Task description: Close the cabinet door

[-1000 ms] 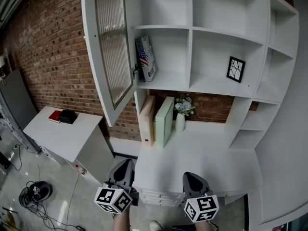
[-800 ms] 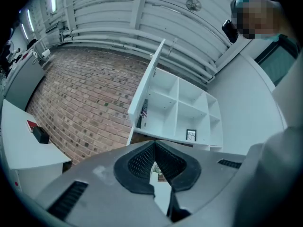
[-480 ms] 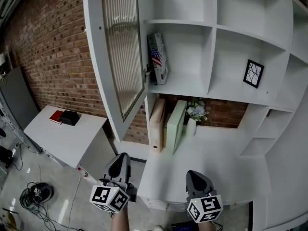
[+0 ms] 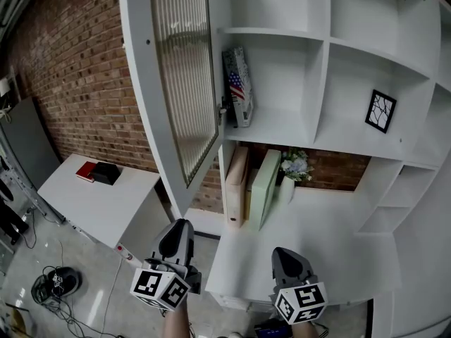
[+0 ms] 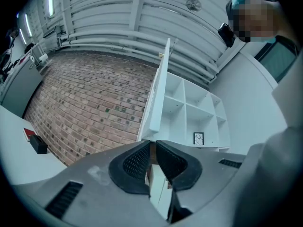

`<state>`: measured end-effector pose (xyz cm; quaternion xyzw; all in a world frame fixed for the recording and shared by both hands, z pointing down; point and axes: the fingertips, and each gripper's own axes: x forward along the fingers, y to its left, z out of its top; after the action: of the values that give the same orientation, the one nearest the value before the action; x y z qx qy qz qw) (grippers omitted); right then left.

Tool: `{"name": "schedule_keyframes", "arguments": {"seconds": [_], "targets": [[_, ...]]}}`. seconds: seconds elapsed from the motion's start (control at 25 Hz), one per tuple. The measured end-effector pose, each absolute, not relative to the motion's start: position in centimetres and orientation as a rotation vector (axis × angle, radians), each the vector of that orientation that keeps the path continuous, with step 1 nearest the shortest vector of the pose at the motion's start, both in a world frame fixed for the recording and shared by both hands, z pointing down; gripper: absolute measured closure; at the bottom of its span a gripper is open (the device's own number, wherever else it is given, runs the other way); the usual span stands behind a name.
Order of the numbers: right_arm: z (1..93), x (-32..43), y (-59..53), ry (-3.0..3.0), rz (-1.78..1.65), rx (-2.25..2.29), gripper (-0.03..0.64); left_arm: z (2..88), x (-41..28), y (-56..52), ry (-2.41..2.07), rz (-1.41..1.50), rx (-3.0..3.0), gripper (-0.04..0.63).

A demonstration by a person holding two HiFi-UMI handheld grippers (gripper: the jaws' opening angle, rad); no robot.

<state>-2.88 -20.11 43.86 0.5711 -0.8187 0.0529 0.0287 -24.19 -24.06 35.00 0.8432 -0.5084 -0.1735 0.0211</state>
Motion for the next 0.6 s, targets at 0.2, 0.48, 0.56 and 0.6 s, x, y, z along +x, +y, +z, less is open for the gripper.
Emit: {"name": "schedule_keyframes", "arguments": {"seconds": [0.2, 0.48, 0.56, 0.6], "targets": [[43.1, -4.2, -21.8, -2.566, 0.147, 1.712, 0.615, 33.9, -24.0, -24.5, -1.569, -0.533, 2.645, 0.505], [42.9, -4.9, -22.4, -2.592, 0.151, 1.679, 0.615, 32.2, -24.9, -24.7, -1.616, -0.573, 2.649, 0.503], [42.7, -5.0, -22.5, -2.597, 0.148, 1.676, 0.615, 31.9, -24.8, -24.8, -1.611, -0.573, 2.658, 0.503], [42.6, -5.0, -22.5, -2.6, 0.145, 1.674, 0.615, 31.8, -24.8, -24.8, -1.608, -0.572, 2.661, 0.503]]}}
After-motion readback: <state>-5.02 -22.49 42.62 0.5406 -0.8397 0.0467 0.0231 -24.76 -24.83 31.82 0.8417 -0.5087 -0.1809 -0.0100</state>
